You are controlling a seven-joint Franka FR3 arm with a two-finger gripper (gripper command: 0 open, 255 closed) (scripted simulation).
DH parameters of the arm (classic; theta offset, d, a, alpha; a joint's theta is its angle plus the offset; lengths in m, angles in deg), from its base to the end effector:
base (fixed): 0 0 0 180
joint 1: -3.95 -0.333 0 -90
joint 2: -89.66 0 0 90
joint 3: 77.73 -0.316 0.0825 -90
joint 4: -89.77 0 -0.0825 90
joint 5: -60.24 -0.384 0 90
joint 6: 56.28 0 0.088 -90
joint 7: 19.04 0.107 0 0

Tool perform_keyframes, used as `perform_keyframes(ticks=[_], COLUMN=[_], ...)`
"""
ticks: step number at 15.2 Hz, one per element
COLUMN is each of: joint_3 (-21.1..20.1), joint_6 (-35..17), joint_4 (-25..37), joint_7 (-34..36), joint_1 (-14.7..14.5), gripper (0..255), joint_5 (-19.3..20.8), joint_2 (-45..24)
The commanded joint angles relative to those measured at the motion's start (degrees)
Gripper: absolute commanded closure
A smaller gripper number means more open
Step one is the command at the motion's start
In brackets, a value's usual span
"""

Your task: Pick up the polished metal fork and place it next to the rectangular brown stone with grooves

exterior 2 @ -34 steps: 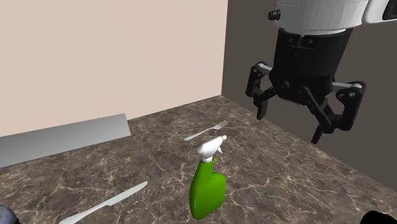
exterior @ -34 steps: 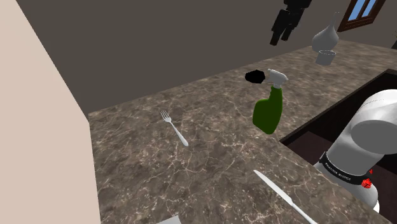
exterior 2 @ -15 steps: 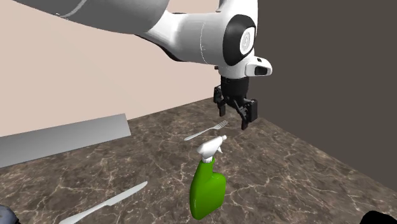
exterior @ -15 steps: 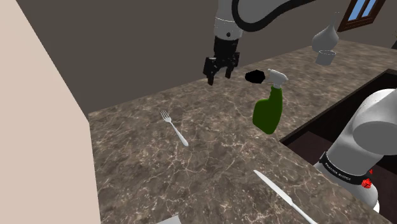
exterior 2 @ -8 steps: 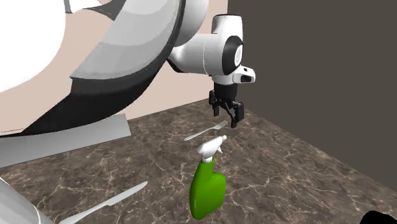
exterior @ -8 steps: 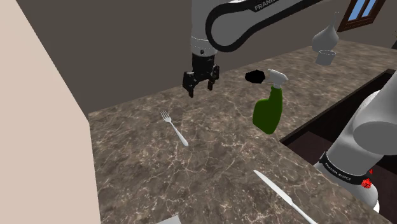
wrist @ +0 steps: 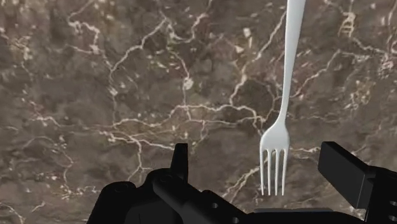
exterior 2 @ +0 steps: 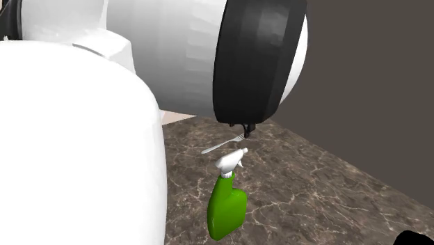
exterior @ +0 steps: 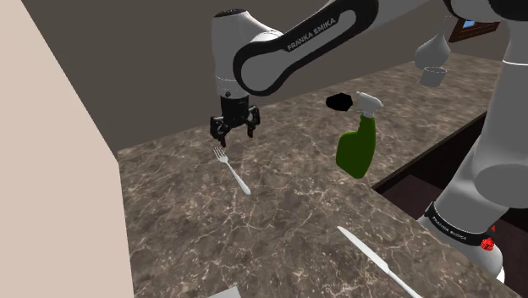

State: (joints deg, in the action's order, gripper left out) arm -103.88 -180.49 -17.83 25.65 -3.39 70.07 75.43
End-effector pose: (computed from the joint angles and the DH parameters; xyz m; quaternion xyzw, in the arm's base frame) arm 0.5275 0.3235 0.3979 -0.9974 0.0598 -0.0390 0.0079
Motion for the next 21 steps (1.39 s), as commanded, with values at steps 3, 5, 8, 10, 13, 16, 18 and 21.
perform_keyframes(ticks=[3, 5, 8, 10, 13, 16, 18, 21], joint_3=[0.87, 1.21, 1.59, 1.85, 2.07, 2.07, 2.07, 2.07], joint_6=[1.26, 0.87, -0.85, -1.98, -2.85, -2.85, -2.85, -2.84], joint_4=[9.24, 10.08, 9.46, 9.11, 8.87, 8.88, 8.88, 8.88], joint_7=[5.28, 5.83, 6.24, 6.52, 6.74, 6.74, 6.74, 6.74], joint_1=[-3.89, -4.47, -4.69, -4.85, -4.98, -4.98, -4.98, -4.98], gripper=[0, 0, 0, 0, 0, 0, 0, 255], joint_5=[4.17, 4.70, 5.36, 5.82, 6.19, 6.19, 6.19, 6.19], joint_2=[-9.61, -11.01, -12.20, -13.05, -13.73, -13.73, -13.73, -13.73])
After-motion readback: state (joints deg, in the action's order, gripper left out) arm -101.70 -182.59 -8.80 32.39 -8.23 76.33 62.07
